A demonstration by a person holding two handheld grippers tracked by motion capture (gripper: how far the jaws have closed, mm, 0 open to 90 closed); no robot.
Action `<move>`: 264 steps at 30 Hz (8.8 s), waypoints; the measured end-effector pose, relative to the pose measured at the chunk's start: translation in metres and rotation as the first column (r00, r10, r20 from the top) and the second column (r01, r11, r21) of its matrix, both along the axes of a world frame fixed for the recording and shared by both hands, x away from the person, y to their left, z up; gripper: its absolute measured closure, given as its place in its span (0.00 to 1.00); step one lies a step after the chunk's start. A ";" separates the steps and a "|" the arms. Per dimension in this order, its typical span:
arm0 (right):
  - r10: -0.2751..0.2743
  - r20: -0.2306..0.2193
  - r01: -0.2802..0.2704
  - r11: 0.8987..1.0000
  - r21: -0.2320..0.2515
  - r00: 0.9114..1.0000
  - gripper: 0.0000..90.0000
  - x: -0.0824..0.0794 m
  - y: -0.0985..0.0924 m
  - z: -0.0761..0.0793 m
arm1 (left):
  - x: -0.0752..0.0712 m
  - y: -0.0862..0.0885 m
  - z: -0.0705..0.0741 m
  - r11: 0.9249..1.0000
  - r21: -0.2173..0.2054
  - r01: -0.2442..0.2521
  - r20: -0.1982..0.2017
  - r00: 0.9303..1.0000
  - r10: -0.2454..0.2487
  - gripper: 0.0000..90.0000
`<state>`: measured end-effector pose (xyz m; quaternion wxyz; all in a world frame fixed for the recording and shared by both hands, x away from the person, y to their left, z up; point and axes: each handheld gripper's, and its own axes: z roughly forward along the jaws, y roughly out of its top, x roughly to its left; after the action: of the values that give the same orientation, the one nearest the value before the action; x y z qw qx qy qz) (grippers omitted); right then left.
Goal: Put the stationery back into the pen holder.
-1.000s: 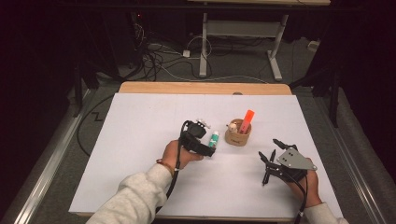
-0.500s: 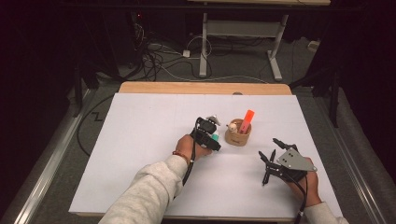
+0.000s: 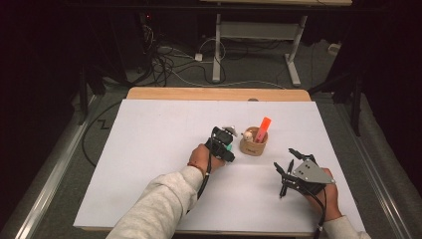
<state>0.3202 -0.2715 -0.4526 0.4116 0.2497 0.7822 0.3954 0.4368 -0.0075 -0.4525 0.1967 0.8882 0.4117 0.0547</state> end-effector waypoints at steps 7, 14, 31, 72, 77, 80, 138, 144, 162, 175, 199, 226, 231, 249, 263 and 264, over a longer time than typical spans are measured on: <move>0.021 -0.013 -0.021 0.999 -0.024 1.000 0.39 -0.001 0.005 -0.002 | -0.003 0.004 -0.001 0.999 -0.025 0.029 0.022 0.999 -0.028 0.70; 0.030 -0.008 -0.030 0.998 -0.056 1.000 0.39 -0.001 0.009 -0.006 | -0.006 0.022 0.003 0.994 -0.088 0.065 0.053 0.997 -0.061 0.70; 0.098 0.080 -0.075 0.965 -0.253 0.992 0.39 -0.005 0.053 -0.009 | -0.035 0.037 0.034 0.967 -0.070 0.244 0.031 0.970 -0.243 0.70; 0.280 0.242 -0.053 0.749 -0.661 0.929 0.65 -0.023 0.128 -0.034 | -0.059 -0.003 0.045 0.922 -0.006 0.386 -0.040 0.921 -0.386 0.70; 0.332 0.275 -0.037 0.696 -0.718 0.903 0.70 -0.023 0.132 -0.035 | -0.060 -0.007 0.046 0.921 -0.002 0.390 -0.042 0.920 -0.389 0.70; 0.322 0.265 -0.025 0.676 -0.737 0.909 0.73 -0.025 0.132 -0.038 | -0.060 -0.007 0.046 0.923 -0.008 0.386 -0.044 0.922 -0.386 0.70; 0.089 0.090 -0.076 0.988 -0.135 0.992 0.74 0.015 0.060 0.008 | -0.128 0.191 0.001 0.964 -0.163 0.208 0.612 0.788 -0.067 0.23; 0.092 0.048 -0.092 0.996 0.010 0.995 0.74 0.027 0.052 0.019 | -0.135 0.207 -0.005 0.972 -0.163 0.170 0.630 0.776 -0.031 0.20; 0.083 -0.068 -0.057 0.945 0.322 0.994 0.74 0.071 0.043 0.027 | -0.141 0.220 -0.011 0.974 -0.189 0.127 0.638 0.770 0.023 0.17; 0.066 -0.153 -0.010 0.940 0.341 0.986 0.74 0.088 0.046 0.010 | -0.139 0.219 -0.011 0.972 -0.189 0.140 0.642 0.767 0.014 0.17; 0.024 -0.096 0.003 0.964 0.267 0.995 0.50 0.073 0.040 0.020 | -0.138 0.216 -0.014 0.975 -0.172 0.142 0.626 0.780 -0.003 0.17; -0.015 -0.091 0.032 0.980 0.195 0.996 0.38 0.039 0.006 0.037 | -0.142 0.211 -0.017 0.979 -0.139 0.149 0.617 0.786 -0.032 0.17; -0.034 -0.099 0.053 0.980 0.192 0.995 0.38 0.034 -0.001 0.035 | -0.141 0.209 -0.017 0.979 -0.135 0.155 0.613 0.789 -0.040 0.17; -0.114 -0.188 0.142 0.980 0.138 0.975 0.42 0.017 -0.012 0.018 | -0.143 0.205 -0.021 0.979 -0.116 0.167 0.603 0.795 -0.064 0.18; -0.289 -0.387 0.378 0.909 0.176 0.875 0.50 0.013 -0.025 -0.001 | -0.144 0.206 -0.024 0.974 -0.095 0.204 0.606 0.788 -0.106 0.18; -0.300 -0.415 0.400 0.900 0.176 0.859 0.50 0.014 -0.027 -0.002 | -0.144 0.207 -0.024 0.973 -0.103 0.208 0.604 0.790 -0.104 0.18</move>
<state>0.3337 -0.2980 -0.4544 0.2829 0.5110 0.7298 0.3552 0.2926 0.1995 -0.4761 0.3922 0.8377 0.2573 0.2798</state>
